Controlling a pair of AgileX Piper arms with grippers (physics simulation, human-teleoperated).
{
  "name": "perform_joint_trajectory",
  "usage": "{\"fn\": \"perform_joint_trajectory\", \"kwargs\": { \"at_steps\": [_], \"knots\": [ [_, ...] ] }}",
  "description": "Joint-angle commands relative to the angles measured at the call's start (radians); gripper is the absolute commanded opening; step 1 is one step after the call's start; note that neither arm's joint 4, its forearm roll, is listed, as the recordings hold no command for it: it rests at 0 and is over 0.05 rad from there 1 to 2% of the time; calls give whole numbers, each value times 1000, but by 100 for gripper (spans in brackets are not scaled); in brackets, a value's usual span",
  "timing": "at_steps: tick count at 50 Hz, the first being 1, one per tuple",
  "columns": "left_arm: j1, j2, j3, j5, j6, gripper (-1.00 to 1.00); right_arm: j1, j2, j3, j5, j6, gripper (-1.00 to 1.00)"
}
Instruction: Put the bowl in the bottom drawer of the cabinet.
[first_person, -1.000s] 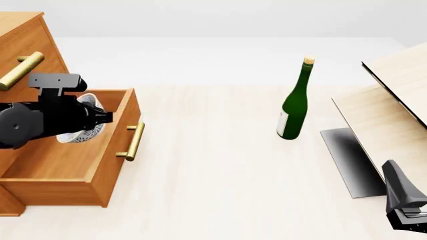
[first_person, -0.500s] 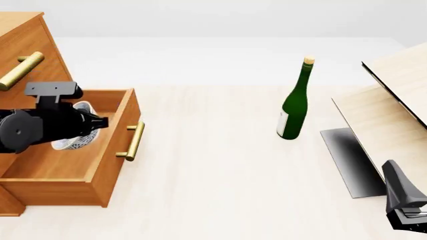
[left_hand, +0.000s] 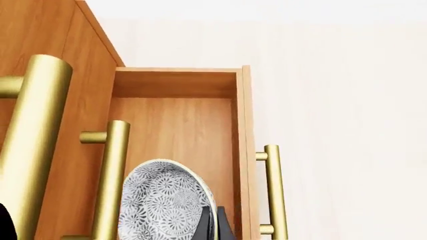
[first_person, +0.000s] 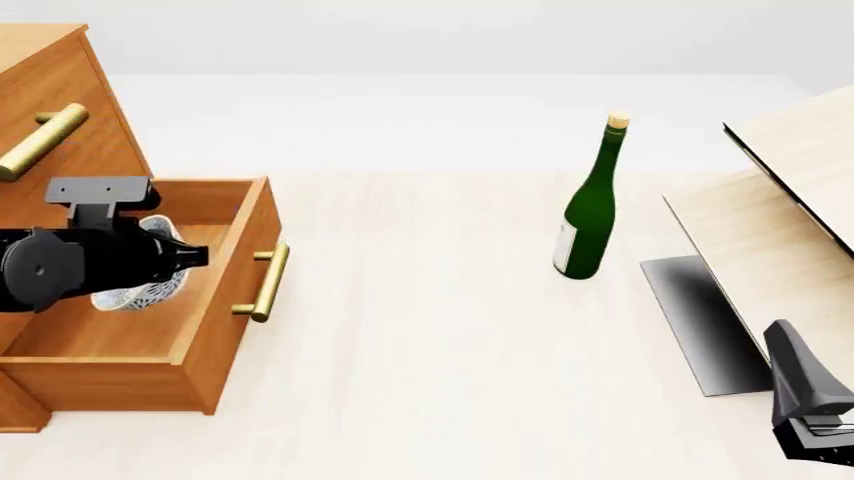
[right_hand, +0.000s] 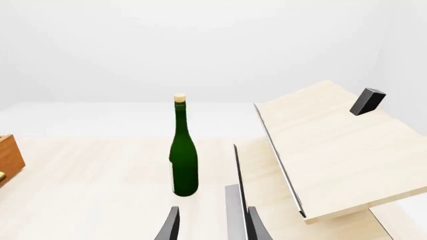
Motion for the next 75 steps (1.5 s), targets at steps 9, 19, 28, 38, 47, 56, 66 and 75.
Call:
{"fn": "perform_joint_trajectory", "kwargs": {
  "at_steps": [9, 19, 28, 38, 47, 56, 66, 75],
  "knots": [
    [40, 25, 14, -36, 42, -100, 0, 0, 0, 0, 0, 100],
    [53, 60, 18, -63, 54, -100, 0, 0, 0, 0, 0, 100],
    [62, 65, 2, -43, 69, -100, 0, 0, 0, 0, 0, 100],
    [93, 77, 13, -68, 105, -100, 0, 0, 0, 0, 0, 100],
    [80, 109, 9, -82, 94, -100, 0, 0, 0, 0, 0, 100],
    [65, 122, -1, -78, 78, -100, 0, 0, 0, 0, 0, 100],
    [77, 113, -5, -76, 77, 100, 0, 0, 0, 0, 0, 100],
    [81, 102, -3, -74, 82, 100, 0, 0, 0, 0, 0, 100]
  ]
}}
